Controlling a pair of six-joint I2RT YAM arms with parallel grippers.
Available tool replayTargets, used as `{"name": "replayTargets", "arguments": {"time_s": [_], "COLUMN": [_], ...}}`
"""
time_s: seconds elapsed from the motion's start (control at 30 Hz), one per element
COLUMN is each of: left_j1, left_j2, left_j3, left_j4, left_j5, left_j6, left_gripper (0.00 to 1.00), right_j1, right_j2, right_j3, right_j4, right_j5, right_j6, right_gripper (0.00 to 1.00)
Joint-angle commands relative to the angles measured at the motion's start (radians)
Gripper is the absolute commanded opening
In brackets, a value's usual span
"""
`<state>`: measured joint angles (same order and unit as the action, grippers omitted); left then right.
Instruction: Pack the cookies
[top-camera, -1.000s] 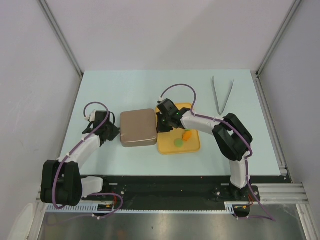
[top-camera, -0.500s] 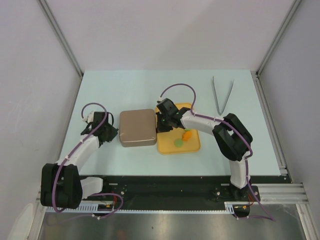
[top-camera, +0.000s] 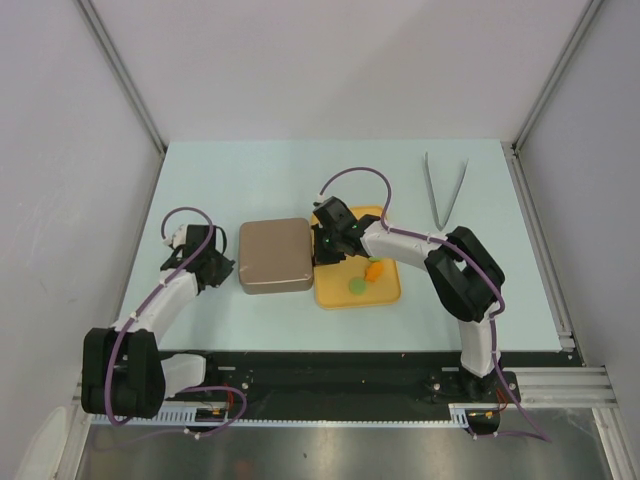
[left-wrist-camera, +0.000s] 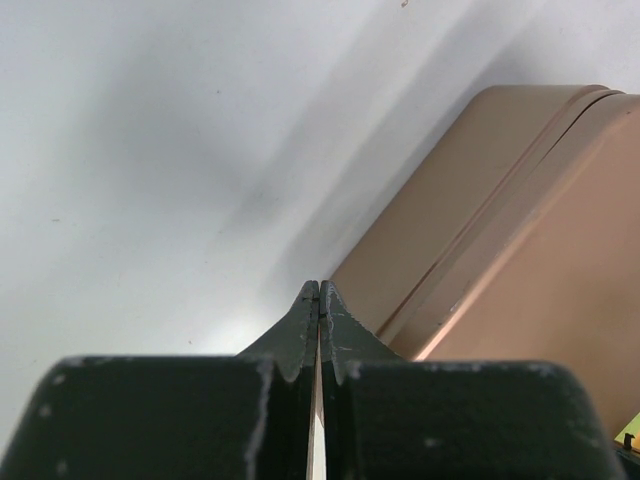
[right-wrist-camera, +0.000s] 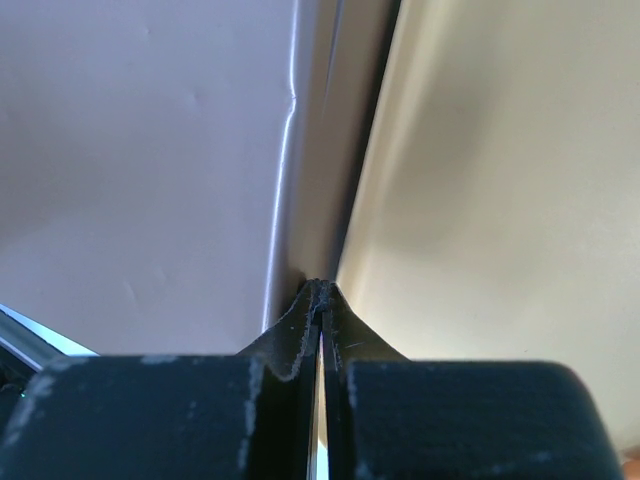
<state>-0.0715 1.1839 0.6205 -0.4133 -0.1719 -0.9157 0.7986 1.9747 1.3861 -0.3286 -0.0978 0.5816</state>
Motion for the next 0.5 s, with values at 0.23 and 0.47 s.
{"name": "replayTargets", "arguments": {"time_s": [0.23,0.47], "left_j1": [0.007,0.007], "left_j2": [0.005,0.010], "left_j3": [-0.004,0.004], "left_j4": [0.034,0.027], "left_j5": [0.037,0.028], "left_j6": [0.009,0.011], "left_gripper": [0.00,0.00], "right_j1": [0.004,-0.036], "right_j2": [0.032,-0.016], "right_j3": [0.076,0.076], "right_j4": [0.025,-0.039], "right_j5": [-0.042,0.001], "right_j6": [-0.014,-0.043], "right_gripper": [0.00,0.00]}}
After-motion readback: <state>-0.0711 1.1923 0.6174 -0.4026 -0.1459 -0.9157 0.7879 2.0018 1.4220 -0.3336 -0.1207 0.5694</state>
